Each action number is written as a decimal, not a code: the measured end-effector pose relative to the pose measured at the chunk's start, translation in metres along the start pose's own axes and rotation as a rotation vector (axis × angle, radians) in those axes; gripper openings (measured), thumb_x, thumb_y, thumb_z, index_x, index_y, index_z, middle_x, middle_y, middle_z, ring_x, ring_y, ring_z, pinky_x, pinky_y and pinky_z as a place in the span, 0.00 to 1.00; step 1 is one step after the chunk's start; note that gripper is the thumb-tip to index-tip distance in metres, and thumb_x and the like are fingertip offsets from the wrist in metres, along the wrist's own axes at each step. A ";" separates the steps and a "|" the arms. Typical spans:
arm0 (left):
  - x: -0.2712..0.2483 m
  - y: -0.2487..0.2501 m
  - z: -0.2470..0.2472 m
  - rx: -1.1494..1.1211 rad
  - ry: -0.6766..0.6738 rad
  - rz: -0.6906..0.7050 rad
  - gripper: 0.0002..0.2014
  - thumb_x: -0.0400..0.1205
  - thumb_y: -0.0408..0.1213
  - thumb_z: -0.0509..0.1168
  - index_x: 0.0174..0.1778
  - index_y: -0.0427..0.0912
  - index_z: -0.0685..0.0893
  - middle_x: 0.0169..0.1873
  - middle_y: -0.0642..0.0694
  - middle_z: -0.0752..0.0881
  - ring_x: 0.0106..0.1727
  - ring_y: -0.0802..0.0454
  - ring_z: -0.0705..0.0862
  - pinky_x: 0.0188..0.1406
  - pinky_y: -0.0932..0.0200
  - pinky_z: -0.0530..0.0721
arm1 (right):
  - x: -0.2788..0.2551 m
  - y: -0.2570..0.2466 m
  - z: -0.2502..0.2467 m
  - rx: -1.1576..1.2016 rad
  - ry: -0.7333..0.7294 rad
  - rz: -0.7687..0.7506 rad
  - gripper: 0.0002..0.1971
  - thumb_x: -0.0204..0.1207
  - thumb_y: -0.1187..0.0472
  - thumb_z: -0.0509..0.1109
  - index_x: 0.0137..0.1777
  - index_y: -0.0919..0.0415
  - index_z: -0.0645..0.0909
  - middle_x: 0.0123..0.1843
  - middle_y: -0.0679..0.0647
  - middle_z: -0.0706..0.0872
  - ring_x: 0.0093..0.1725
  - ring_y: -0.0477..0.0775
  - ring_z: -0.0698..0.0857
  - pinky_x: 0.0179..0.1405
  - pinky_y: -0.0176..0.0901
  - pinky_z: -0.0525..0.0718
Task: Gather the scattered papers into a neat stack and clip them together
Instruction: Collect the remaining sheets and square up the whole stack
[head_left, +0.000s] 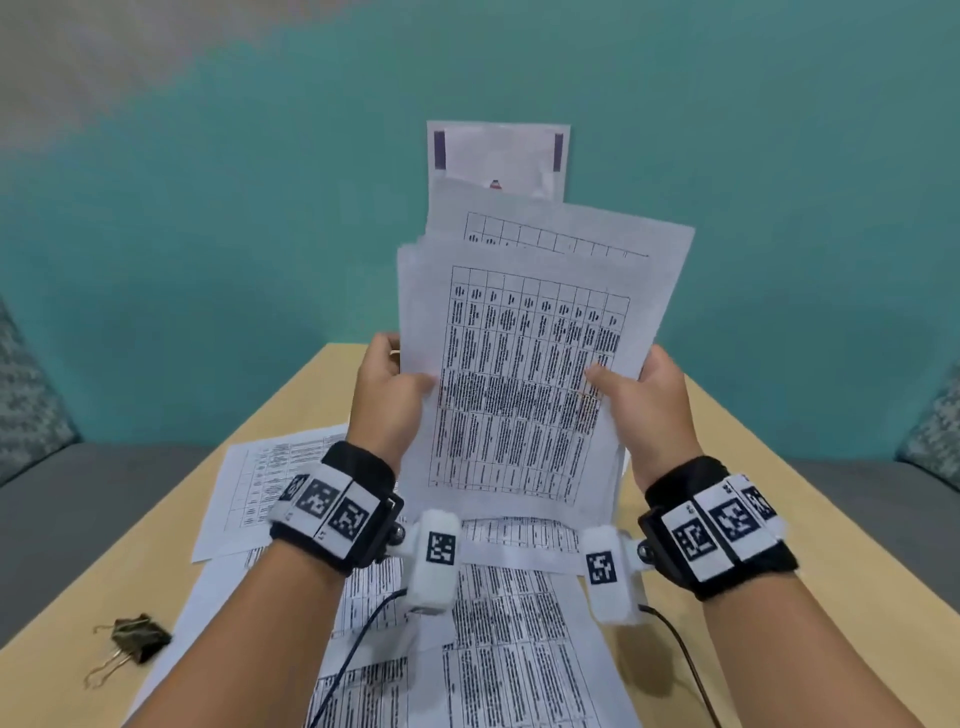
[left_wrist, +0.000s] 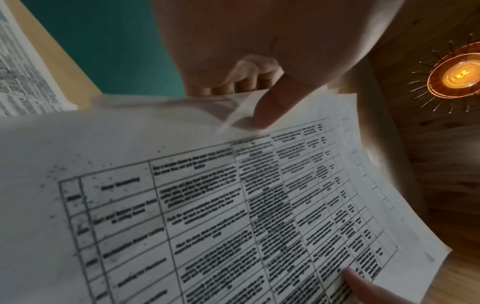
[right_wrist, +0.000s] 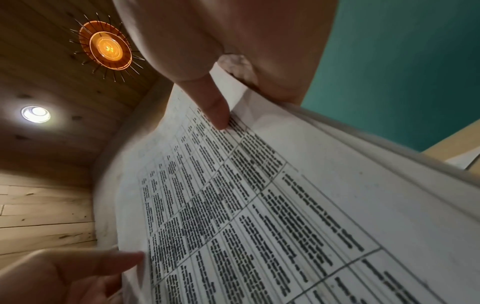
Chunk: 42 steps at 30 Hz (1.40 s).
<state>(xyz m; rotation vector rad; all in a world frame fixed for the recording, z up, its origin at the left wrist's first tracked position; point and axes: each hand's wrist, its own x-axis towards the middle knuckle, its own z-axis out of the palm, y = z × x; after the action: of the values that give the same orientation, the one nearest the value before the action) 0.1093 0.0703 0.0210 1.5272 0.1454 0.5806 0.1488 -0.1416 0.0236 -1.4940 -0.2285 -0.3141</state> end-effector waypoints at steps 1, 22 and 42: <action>0.001 0.000 0.000 -0.017 -0.002 -0.001 0.15 0.81 0.17 0.62 0.55 0.42 0.77 0.55 0.41 0.89 0.51 0.44 0.87 0.50 0.50 0.86 | 0.001 0.001 0.001 0.011 0.003 0.005 0.19 0.82 0.73 0.68 0.69 0.55 0.81 0.61 0.45 0.89 0.63 0.52 0.87 0.72 0.57 0.82; -0.001 -0.002 -0.004 -0.080 -0.101 -0.031 0.21 0.81 0.15 0.62 0.64 0.41 0.83 0.58 0.43 0.91 0.60 0.42 0.89 0.61 0.48 0.88 | 0.008 -0.044 -0.028 0.057 0.277 -0.418 0.06 0.77 0.55 0.76 0.39 0.46 0.87 0.38 0.40 0.87 0.40 0.45 0.82 0.48 0.51 0.86; 0.001 -0.007 -0.008 -0.107 -0.065 -0.062 0.21 0.82 0.16 0.64 0.56 0.49 0.82 0.58 0.46 0.88 0.60 0.44 0.87 0.65 0.47 0.85 | 0.010 -0.037 -0.048 -0.058 -0.066 0.007 0.13 0.73 0.74 0.76 0.50 0.55 0.89 0.47 0.48 0.95 0.43 0.51 0.91 0.46 0.48 0.88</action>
<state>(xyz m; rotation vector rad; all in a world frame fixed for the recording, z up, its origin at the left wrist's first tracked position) 0.1088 0.0780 0.0143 1.4313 0.1097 0.4821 0.1438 -0.1920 0.0581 -1.5640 -0.2690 -0.2678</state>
